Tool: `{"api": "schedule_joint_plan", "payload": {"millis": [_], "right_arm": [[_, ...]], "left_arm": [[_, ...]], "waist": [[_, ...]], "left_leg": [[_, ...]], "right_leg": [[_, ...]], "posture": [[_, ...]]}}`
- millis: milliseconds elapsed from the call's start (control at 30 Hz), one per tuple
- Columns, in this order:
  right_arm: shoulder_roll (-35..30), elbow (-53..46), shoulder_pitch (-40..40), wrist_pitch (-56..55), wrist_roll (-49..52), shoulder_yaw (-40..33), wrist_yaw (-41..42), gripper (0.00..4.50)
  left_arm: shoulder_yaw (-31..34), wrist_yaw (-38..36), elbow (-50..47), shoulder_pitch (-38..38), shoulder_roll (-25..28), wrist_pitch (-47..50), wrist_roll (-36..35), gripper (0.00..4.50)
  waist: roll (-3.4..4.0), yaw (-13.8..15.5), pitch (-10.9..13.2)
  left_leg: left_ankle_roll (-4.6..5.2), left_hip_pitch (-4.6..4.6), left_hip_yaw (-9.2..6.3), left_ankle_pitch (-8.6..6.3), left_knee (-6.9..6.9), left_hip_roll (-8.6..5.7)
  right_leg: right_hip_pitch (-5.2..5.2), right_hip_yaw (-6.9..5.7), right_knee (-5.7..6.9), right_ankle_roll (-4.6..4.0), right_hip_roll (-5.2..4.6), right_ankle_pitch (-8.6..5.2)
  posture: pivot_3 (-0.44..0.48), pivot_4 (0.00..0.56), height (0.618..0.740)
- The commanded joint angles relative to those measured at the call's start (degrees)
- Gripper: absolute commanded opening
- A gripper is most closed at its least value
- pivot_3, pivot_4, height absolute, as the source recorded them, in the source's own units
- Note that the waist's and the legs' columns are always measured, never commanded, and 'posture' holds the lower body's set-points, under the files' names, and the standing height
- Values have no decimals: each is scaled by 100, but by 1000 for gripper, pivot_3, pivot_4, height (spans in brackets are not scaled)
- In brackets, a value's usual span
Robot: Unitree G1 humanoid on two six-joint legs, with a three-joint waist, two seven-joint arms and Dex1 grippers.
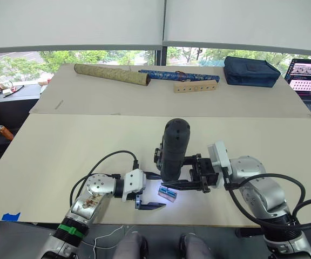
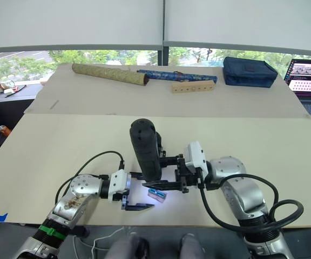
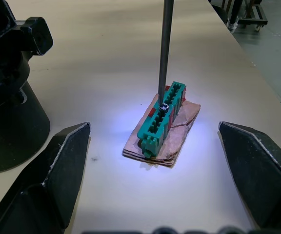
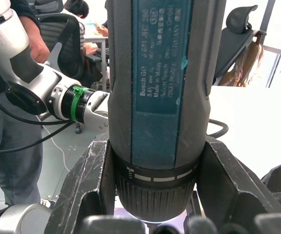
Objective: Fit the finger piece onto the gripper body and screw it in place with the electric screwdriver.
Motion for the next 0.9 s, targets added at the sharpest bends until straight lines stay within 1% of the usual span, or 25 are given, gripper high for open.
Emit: {"api": "schedule_joint_plan", "payload": {"millis": [33,900], "right_arm": [[26,-198,-45,-84,144,-27,28,1895],[12,-94,-38,-136,-37,100,-7,1895]], "left_arm": [[-300,14,235,179,-25,151,165,4445],[-293,26,273,179,-25,119,177,4445]], "waist": [[0,0,0],[2,0,-3]], "left_leg": [[0,0,0,0,0,0],[0,2,0,0,0,0]], "right_leg": [[0,0,0,0,0,0],[2,0,0,0,0,0]], "posture": [[0,150,734],[0,150,734]]}}
